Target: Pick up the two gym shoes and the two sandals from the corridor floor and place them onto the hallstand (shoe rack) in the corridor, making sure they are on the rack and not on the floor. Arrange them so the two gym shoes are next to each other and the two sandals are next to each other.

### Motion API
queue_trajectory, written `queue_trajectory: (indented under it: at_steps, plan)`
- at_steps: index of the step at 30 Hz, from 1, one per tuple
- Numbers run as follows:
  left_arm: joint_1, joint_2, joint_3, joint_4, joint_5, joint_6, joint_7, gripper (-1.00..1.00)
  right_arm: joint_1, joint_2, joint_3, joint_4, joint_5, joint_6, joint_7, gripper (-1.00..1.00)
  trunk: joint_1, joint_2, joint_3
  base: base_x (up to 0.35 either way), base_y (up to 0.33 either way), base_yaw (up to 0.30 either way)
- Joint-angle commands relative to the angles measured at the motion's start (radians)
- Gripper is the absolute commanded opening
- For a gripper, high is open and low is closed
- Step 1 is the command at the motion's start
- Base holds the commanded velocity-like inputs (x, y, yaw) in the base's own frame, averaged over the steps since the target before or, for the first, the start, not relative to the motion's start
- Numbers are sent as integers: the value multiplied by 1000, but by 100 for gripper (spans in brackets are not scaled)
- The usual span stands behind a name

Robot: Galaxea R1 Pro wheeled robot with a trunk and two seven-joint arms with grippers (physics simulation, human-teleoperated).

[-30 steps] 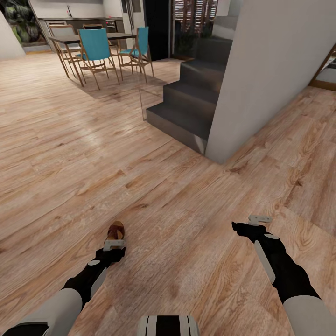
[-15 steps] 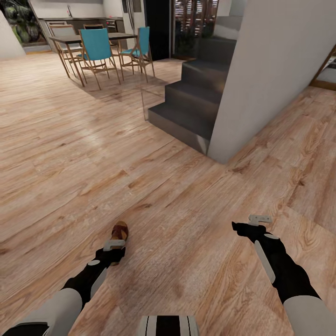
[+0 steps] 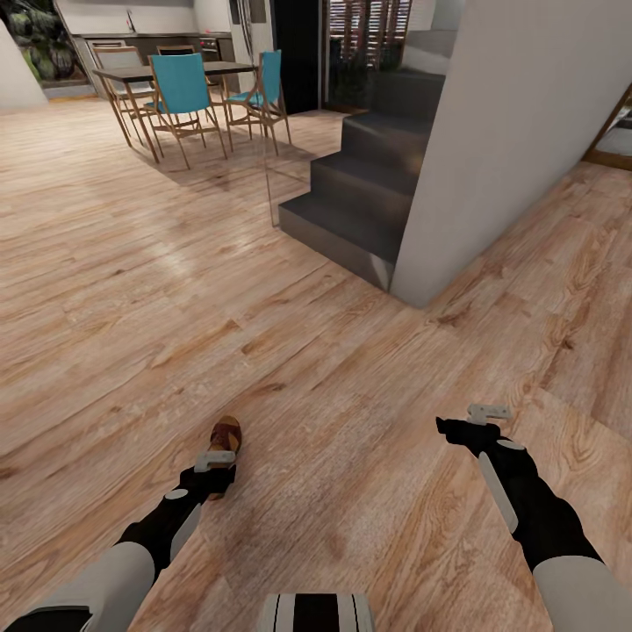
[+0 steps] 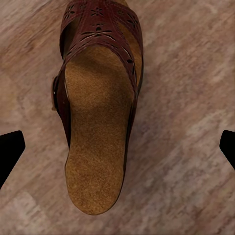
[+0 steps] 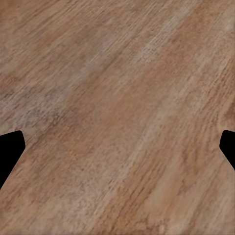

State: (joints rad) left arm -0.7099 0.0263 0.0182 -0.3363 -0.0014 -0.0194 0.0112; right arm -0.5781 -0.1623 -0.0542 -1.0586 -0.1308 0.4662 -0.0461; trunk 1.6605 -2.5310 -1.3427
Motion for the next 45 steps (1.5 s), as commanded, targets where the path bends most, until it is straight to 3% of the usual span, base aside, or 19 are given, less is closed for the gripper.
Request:
queue_trajectory:
  at_steps: [1,4,19,23,32,36,45]
  plan:
    - [0,0,2,0,0,-2,1,100,0,0,1,-1,-10,4,-5,100,0,0,-1,0,0,0]
    - [0,-1,2,1,0,-2,1,100,0,0,1,-1,-10,4,-6,100,1,-1,-12,0,0,0]
    - [0,-2,2,0,1,-1,1,100,0,0,1,-1,-10,4,-6,100,2,-1,-20,0,0,0]
    - [0,-2,2,0,1,0,1,100,0,0,0,-1,-10,4,-6,100,4,-2,-35,0,0,0]
    - [0,-2,2,0,1,0,1,100,0,0,0,-1,-10,3,-6,100,4,-2,-35,0,0,0]
    - [0,-2,2,0,1,0,1,100,0,0,0,-1,-10,3,-6,100,6,-3,-51,0,0,0]
    - [0,-2,2,0,1,0,1,100,0,0,0,-1,-10,3,-6,100,6,-3,-51,0,0,0]
